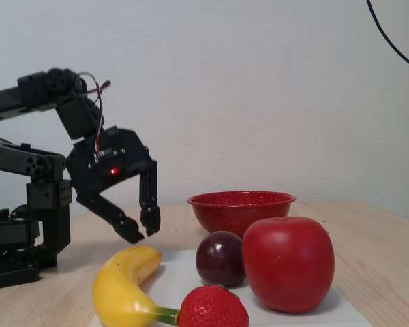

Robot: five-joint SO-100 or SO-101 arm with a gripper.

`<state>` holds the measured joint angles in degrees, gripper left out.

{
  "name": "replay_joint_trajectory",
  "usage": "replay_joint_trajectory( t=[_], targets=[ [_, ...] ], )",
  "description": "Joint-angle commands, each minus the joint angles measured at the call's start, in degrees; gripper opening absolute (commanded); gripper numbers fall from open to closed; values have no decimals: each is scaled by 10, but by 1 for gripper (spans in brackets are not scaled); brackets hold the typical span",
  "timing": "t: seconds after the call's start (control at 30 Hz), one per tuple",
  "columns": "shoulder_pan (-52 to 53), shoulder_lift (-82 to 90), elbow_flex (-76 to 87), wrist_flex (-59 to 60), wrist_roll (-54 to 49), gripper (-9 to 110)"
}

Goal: Grasp the banana and put it in the red bowl.

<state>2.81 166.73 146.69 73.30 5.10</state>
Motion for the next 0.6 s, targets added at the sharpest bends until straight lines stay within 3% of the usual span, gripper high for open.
replay_joint_trajectory(
  t=[0.0, 0.3, 0.57],
  targets=[
    [-8, -20, -83, 18, 11, 0],
    [-44, -123, -247, 139, 32, 0],
    [-139, -215, -363, 225, 82, 0]
  ],
)
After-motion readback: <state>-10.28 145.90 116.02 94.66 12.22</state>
